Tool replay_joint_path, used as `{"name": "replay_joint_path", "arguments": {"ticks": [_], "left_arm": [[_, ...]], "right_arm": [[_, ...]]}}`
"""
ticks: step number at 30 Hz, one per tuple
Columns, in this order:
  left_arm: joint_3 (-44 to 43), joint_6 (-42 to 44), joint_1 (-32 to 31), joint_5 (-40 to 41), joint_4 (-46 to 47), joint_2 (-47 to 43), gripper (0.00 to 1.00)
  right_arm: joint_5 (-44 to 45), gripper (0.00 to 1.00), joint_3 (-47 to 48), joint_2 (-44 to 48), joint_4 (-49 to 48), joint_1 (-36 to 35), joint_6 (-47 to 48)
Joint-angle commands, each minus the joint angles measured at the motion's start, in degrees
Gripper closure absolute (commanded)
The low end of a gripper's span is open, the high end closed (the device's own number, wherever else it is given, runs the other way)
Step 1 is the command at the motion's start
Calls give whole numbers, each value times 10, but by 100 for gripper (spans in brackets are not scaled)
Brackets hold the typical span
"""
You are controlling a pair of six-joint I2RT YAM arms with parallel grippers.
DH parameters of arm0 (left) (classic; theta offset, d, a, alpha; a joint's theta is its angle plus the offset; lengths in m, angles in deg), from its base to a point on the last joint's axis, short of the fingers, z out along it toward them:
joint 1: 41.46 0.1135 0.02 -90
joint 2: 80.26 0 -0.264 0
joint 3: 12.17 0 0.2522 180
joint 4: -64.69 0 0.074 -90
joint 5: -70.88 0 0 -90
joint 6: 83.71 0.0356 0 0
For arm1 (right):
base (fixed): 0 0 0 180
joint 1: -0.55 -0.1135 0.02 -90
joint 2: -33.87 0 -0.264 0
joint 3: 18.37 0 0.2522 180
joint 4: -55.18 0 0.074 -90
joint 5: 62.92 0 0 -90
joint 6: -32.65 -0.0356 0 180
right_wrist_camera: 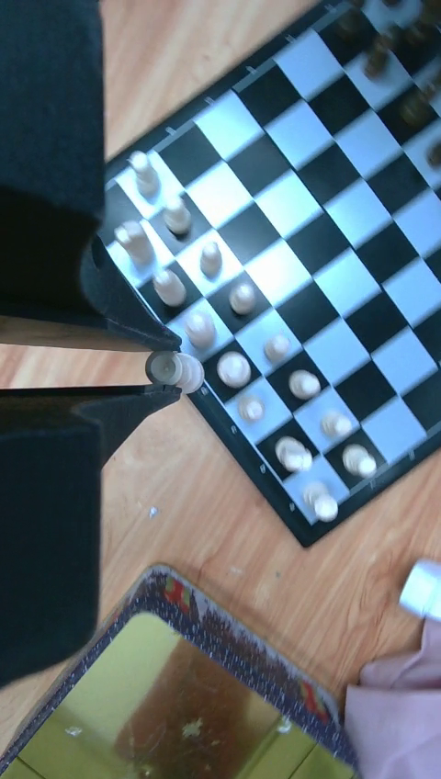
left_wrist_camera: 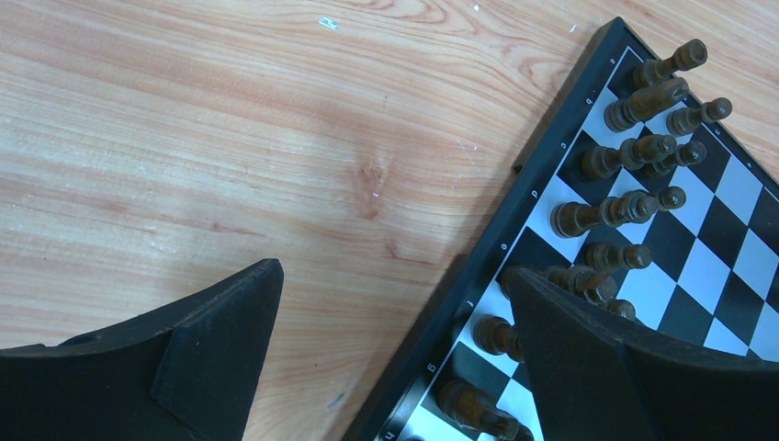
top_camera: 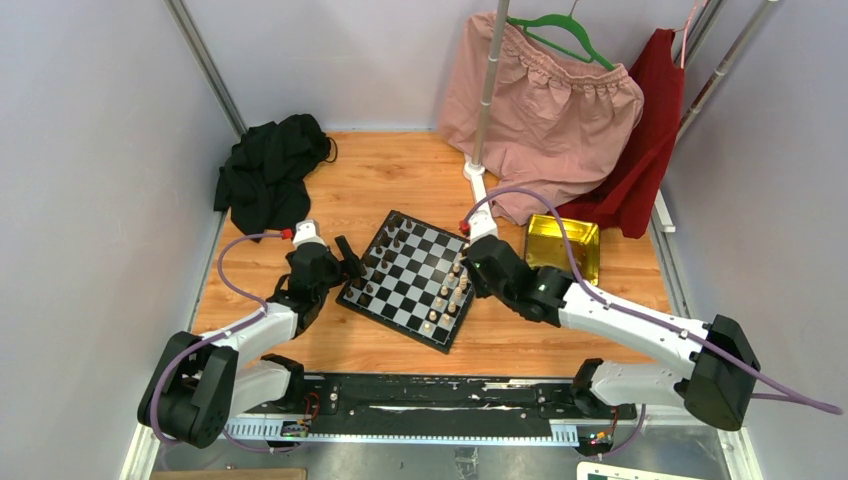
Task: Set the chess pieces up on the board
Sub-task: Pick up the chess piece from the storage box, then place the chess piece on the chessboard.
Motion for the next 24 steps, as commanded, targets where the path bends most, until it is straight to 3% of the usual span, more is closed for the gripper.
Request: {"name": "replay_joint_path", "arguments": {"ticks": [1, 10, 24], "left_arm": [[-15, 10, -7, 10, 12, 3, 0], [-12, 10, -7, 12, 12, -3, 0], [12, -5, -7, 43, 11, -44, 0]], "right_arm": [[-3, 100, 29, 12, 50, -67, 40], [-35, 100, 64, -35, 84, -174, 66], [-51, 100, 60, -106, 70, -210, 64]]}}
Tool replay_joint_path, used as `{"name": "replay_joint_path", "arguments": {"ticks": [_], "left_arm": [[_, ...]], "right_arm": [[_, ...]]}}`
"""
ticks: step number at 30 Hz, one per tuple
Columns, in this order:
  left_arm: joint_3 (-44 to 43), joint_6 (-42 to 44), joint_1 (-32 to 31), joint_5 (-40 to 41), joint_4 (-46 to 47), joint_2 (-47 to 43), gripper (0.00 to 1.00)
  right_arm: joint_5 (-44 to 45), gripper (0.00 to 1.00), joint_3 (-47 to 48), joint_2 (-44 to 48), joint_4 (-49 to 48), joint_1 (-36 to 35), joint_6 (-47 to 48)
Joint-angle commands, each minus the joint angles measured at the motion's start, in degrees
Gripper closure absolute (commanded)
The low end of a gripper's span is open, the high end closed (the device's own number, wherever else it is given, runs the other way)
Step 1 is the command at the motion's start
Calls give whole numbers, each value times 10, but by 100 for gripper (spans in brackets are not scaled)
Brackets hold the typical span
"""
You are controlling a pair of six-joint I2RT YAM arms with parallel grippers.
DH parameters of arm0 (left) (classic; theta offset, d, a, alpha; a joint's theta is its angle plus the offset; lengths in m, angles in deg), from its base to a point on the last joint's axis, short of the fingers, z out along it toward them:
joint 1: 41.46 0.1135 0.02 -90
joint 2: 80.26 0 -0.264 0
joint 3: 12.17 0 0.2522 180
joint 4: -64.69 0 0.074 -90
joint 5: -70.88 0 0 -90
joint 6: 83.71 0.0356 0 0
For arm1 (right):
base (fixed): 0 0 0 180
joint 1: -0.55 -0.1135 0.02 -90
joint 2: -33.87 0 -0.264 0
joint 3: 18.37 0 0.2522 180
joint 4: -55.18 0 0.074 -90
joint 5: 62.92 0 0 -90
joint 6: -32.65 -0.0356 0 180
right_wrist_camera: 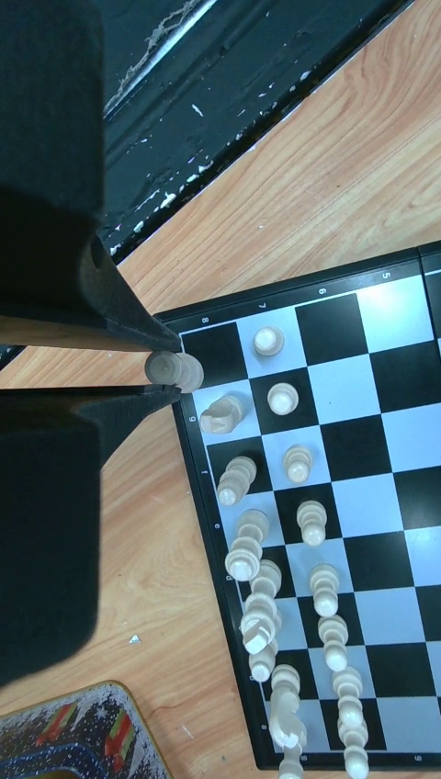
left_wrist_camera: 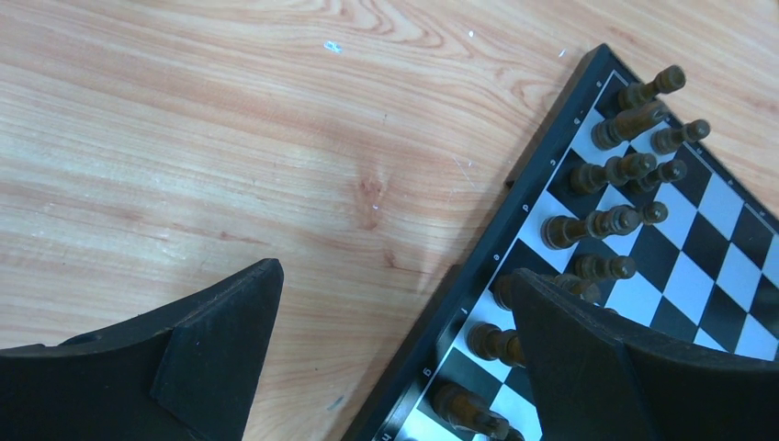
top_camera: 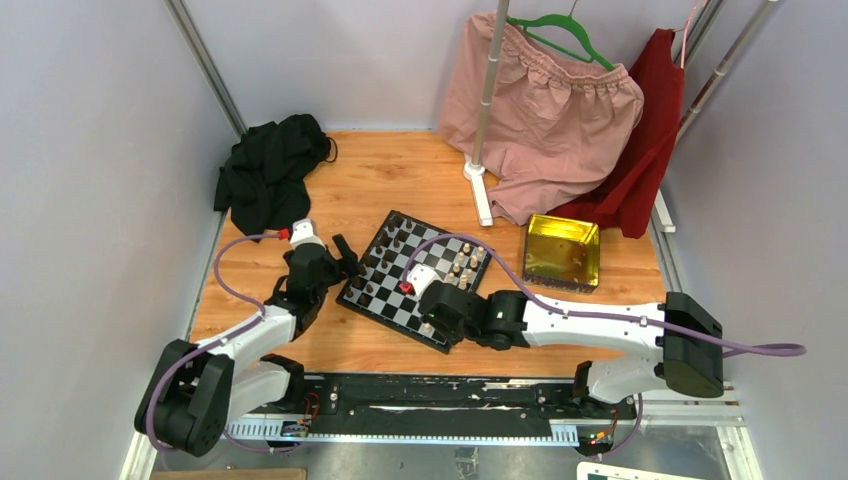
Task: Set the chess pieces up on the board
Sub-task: Place the chess piece on the chessboard.
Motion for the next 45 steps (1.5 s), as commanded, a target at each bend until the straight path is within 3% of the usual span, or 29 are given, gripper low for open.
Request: {"name": "replay_joint_path", "arguments": {"ticks": [1, 18, 45], "left_arm": [[16, -6, -4, 38, 11, -38, 0], [41, -30, -5, 88, 2, -88, 0], [40, -30, -4, 84, 2, -86, 0]], "right_arm": [[-5, 100, 7, -12, 4, -10, 10], [-13, 100, 7, -65, -16, -10, 19], [-25, 100, -18, -99, -57, -1, 12]]}}
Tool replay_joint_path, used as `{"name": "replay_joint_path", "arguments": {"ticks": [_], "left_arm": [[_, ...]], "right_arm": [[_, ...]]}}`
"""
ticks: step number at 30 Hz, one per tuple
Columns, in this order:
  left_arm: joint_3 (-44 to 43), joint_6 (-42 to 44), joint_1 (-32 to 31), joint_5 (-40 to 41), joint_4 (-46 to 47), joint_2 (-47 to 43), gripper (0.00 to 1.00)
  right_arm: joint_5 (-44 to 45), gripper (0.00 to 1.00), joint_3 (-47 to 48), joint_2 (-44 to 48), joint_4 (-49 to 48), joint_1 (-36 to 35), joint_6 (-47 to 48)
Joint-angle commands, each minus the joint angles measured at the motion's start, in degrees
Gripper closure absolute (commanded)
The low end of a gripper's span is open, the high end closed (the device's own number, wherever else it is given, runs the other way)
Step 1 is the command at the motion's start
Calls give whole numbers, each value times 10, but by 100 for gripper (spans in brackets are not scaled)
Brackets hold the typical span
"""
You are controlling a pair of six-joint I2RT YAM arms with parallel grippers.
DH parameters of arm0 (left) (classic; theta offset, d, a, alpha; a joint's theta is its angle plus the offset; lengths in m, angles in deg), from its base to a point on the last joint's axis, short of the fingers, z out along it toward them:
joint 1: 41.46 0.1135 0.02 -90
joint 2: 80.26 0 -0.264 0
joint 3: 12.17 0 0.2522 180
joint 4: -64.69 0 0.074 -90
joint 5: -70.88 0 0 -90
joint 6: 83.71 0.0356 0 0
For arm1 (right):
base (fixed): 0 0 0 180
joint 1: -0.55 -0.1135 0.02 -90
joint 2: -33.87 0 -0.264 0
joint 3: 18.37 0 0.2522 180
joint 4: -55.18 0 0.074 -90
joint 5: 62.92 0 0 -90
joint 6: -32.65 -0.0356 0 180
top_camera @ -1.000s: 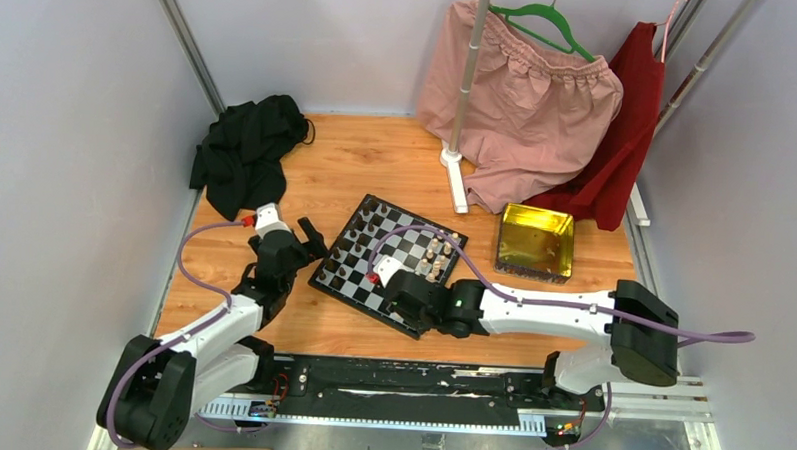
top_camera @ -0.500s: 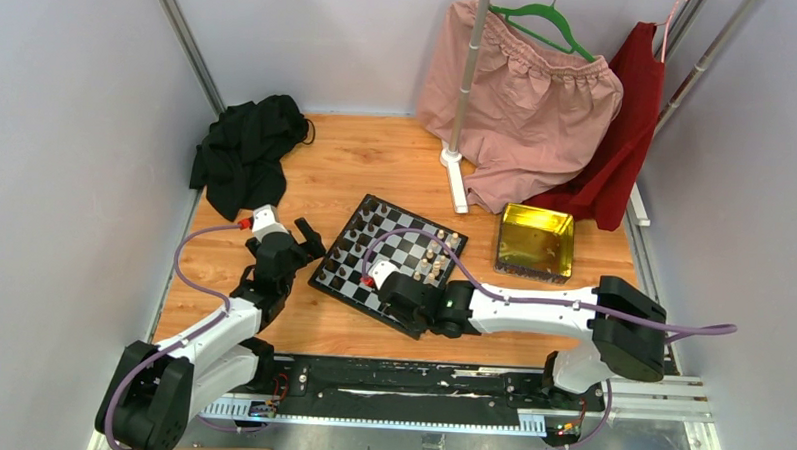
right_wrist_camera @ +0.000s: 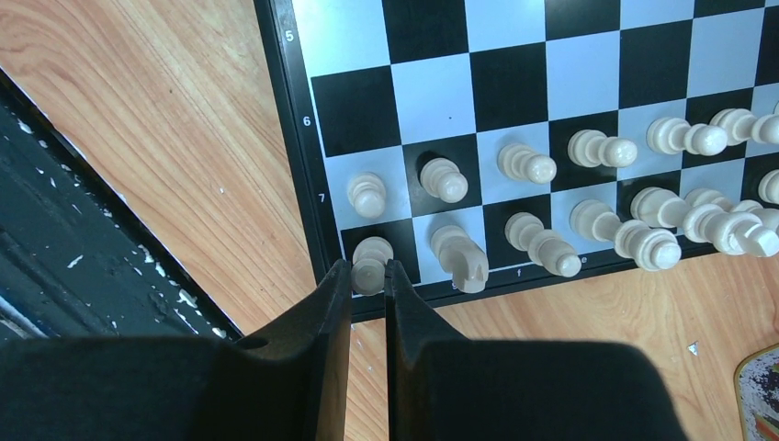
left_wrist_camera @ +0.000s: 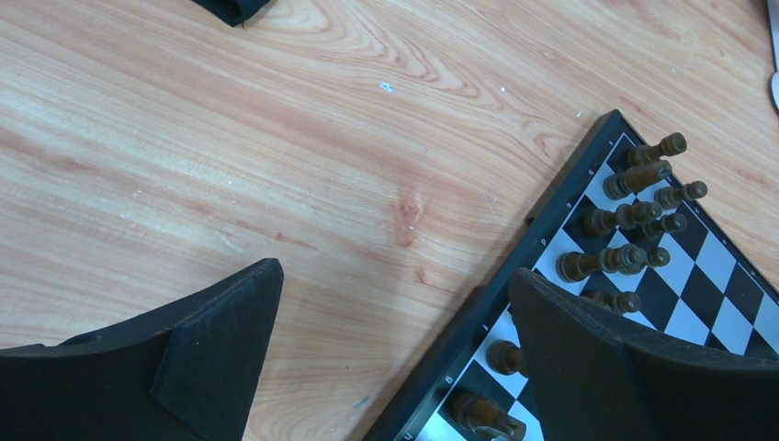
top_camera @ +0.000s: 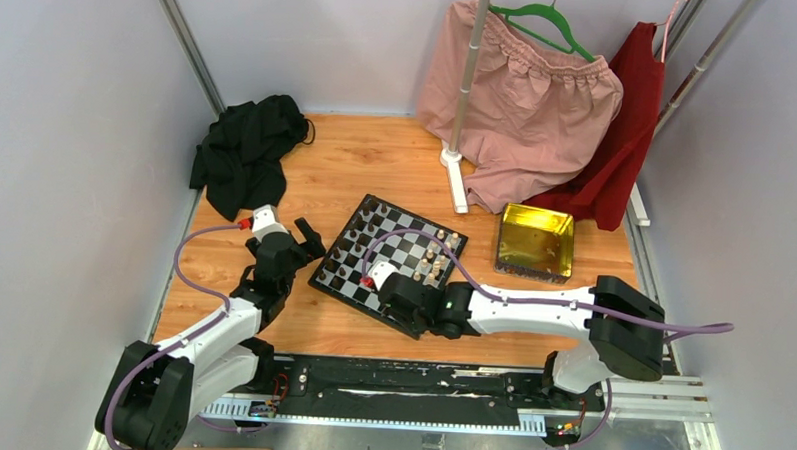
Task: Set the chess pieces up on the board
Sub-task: Place the chess piece on the chessboard.
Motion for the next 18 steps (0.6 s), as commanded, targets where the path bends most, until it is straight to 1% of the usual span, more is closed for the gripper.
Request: {"name": "replay_joint_path", "arguments": {"ticks": [1, 7, 10, 12, 14, 15, 17, 18], "left_arm": [[4, 0, -4, 10, 7, -2, 0], [3, 1, -4, 8, 7, 1, 0], [2, 2, -4, 6, 7, 4, 0], [1, 2, -4, 6, 7, 4, 0], [1, 2, -4, 6, 7, 4, 0], [1, 1, -4, 5, 7, 5, 0], [0, 2, -4, 4, 8, 7, 0], [-1, 3, -4, 3, 8, 8, 0]], "right_arm": [[0, 100, -12, -9, -6, 1, -2], [-2, 100, -20, -9, -11, 6, -5], [-1, 96, -22, -9, -11, 6, -6], [-4, 90, -23, -8, -11, 6, -6], [-2, 80, -23, -6, -9, 6, -7], [-1, 73, -22, -4, -7, 6, -7], [4, 63, -21, 0, -3, 6, -5], [7, 61, -21, 1, -1, 6, -5]]}}
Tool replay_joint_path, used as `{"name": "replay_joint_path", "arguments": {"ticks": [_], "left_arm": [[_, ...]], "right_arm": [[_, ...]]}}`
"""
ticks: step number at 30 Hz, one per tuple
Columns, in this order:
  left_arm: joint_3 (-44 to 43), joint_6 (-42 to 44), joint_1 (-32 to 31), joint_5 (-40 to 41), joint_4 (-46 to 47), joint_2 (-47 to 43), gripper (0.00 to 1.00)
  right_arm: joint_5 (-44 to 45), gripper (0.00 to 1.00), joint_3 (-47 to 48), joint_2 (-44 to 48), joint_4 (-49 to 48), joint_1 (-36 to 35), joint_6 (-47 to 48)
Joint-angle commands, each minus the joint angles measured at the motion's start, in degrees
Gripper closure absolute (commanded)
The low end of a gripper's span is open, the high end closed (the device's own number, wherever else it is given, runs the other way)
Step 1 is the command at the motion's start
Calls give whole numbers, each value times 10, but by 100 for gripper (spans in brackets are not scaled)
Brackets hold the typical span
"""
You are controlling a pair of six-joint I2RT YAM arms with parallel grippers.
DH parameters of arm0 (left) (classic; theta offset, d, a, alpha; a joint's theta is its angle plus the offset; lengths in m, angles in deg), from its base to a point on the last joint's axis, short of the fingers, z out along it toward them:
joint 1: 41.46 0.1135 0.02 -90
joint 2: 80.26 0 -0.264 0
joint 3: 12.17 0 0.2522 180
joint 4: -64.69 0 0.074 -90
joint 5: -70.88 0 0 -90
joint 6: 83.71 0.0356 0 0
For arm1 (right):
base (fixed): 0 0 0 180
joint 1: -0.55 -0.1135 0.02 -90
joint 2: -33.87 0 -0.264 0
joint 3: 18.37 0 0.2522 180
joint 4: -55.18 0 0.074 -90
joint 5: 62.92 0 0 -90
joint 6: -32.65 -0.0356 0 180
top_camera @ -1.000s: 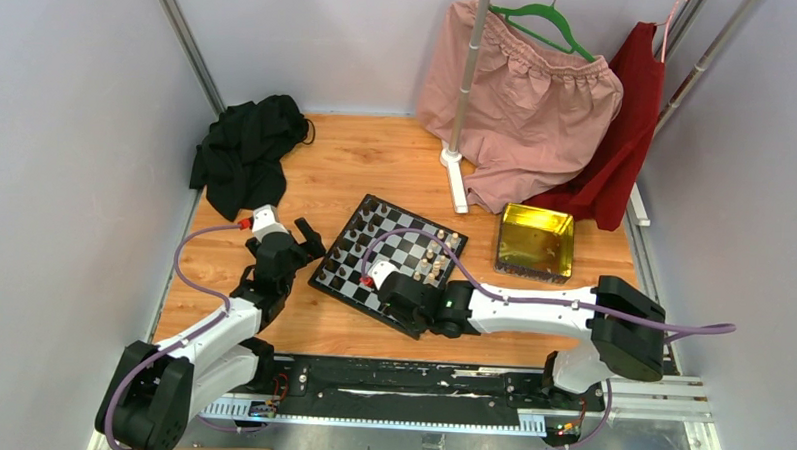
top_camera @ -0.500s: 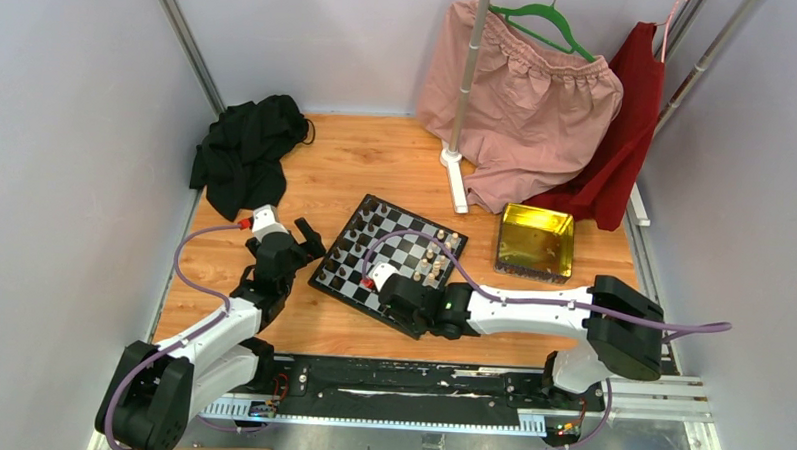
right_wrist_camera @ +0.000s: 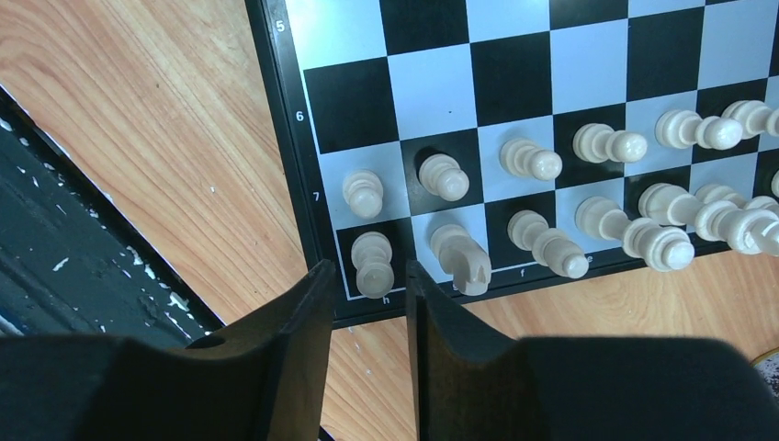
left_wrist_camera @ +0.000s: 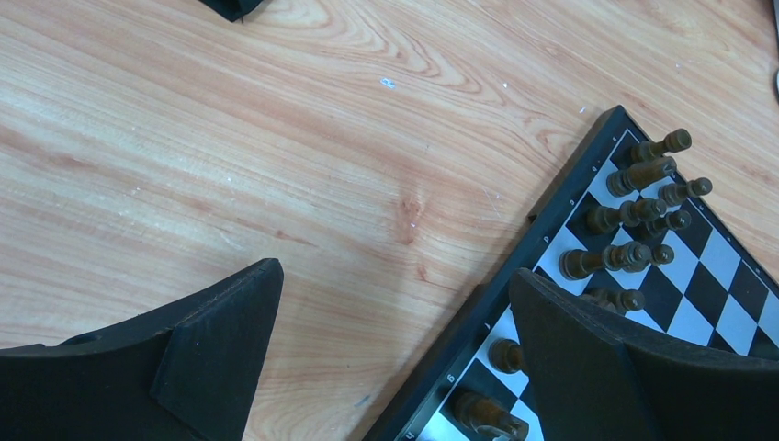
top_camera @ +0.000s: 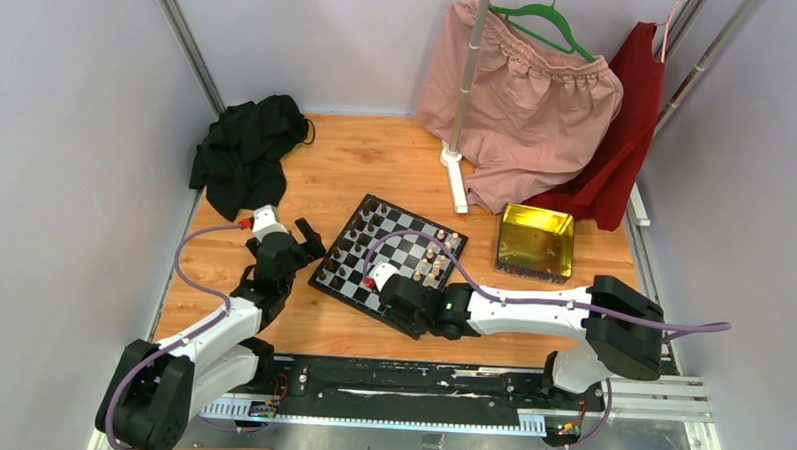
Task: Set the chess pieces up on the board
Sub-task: Place the chess piece on the chessboard.
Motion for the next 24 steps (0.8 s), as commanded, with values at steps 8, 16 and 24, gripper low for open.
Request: {"name": "replay_joint_path", "arguments": {"ticks": [8, 16, 24], "left_arm": [[-2, 3, -4, 2, 8, 7, 0], [0, 2, -4, 5, 7, 3, 0], [-1, 2, -4, 9, 7, 2, 0]], "right_arm": [[17, 59, 0, 28, 30, 4, -1], [36, 59, 80, 83, 114, 2, 15], [215, 45, 132, 178, 148, 2, 27]]}}
